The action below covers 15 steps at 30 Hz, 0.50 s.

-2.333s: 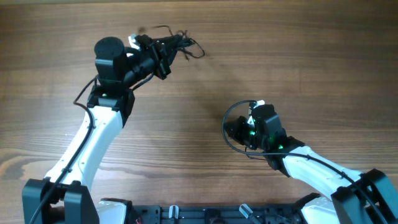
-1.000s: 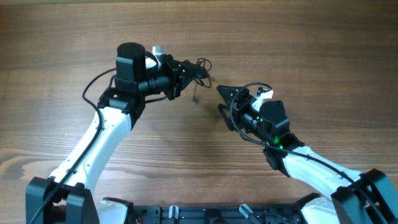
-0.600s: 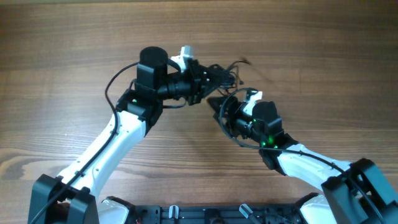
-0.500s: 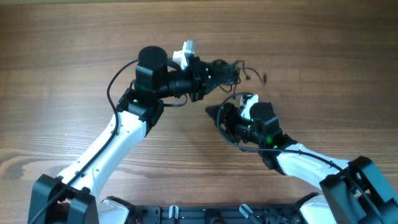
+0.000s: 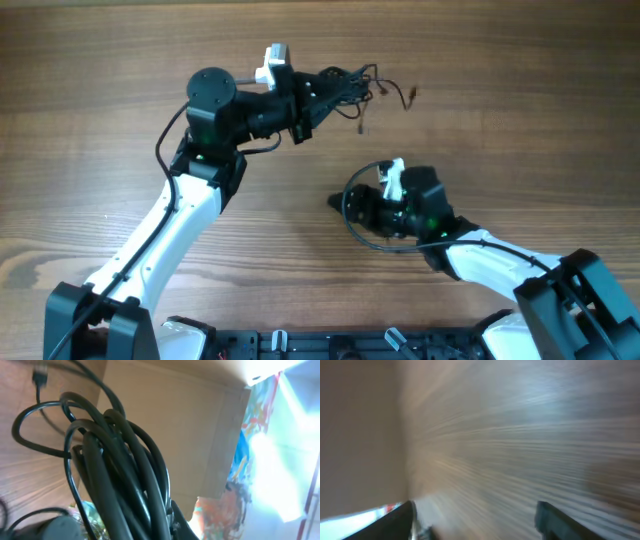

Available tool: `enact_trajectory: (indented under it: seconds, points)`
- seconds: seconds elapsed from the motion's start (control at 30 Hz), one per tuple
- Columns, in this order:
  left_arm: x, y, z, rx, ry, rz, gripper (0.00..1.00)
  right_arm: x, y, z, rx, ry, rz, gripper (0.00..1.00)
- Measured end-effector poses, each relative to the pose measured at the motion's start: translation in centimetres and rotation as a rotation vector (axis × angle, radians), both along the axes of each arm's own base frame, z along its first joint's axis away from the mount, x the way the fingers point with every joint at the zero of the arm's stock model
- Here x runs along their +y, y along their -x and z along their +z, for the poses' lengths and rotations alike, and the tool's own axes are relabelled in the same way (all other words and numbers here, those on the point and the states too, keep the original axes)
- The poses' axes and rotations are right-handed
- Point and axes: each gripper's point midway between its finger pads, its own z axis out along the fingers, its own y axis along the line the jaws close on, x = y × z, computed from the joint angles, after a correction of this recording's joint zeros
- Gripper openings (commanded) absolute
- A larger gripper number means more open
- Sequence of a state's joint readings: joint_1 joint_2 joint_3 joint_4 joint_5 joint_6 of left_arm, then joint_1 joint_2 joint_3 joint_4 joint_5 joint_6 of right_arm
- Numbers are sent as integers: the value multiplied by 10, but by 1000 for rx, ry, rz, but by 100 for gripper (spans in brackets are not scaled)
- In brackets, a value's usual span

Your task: Untangle cables

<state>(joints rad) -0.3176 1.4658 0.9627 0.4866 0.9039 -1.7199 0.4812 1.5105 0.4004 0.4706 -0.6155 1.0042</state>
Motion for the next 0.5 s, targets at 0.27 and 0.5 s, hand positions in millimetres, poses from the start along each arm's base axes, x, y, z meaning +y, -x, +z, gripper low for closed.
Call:
enact_trajectory:
  seconds: [0.27, 0.5]
  points:
    - [-8, 12, -51, 309, -84, -2, 4, -59, -50, 87, -161, -308, -67, 96]
    - [-26, 29, -79, 603, -98, 49, 4, -70, -59, 95, -36, -386, -174, 91]
